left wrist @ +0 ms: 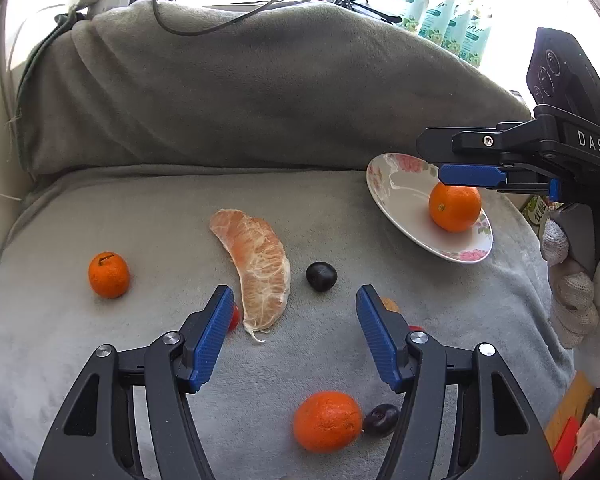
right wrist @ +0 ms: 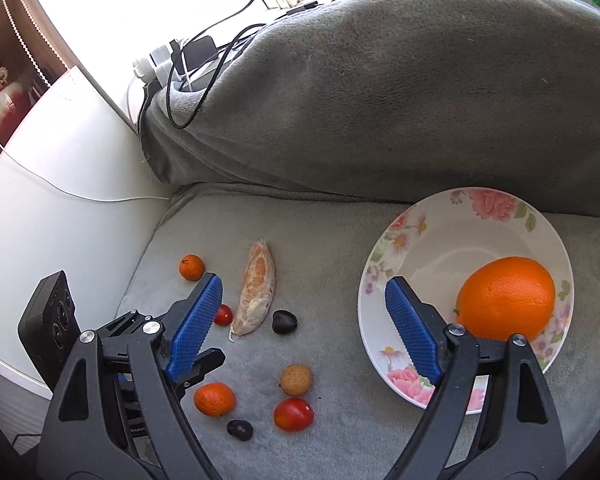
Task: Organize fruits
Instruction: 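Move the right tool to the peeled citrus segment and close on it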
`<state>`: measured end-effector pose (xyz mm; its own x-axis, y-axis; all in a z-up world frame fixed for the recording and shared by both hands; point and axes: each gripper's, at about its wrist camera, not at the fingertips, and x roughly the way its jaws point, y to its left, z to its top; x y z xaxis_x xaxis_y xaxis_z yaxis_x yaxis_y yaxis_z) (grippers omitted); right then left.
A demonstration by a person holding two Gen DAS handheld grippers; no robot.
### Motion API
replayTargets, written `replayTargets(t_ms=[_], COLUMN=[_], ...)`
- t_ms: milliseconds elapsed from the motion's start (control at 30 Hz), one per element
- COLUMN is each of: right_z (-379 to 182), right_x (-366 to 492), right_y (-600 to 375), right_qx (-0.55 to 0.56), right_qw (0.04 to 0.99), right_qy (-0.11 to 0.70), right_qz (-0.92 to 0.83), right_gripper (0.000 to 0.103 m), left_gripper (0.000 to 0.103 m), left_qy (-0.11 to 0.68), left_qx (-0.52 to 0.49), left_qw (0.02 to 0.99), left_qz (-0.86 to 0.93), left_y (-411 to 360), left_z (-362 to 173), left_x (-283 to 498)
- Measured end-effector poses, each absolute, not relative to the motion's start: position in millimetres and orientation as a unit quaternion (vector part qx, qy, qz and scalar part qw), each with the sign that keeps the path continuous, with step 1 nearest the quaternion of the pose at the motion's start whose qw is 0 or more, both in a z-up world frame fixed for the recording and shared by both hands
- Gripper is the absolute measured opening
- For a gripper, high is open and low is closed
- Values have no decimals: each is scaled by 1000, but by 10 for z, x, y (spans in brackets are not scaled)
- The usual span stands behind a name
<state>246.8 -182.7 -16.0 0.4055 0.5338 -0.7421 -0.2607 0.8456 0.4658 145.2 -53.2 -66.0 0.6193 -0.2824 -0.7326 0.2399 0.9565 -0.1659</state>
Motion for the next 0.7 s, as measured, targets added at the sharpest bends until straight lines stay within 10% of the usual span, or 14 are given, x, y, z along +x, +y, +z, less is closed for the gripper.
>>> replayTargets(t_ms=[700], right_z=[-433], right_x=[2593], right_y=[-1281], right_qx=[129], right_qw=[787], right_qy=[535], right_qz=[278], right_gripper=[66], left_gripper=[57], left_qy=[425], left_qx=[-71], left_qw=[892], left_qz=[-139], left_y=[-82], left_z=[-600], left_x=[1796])
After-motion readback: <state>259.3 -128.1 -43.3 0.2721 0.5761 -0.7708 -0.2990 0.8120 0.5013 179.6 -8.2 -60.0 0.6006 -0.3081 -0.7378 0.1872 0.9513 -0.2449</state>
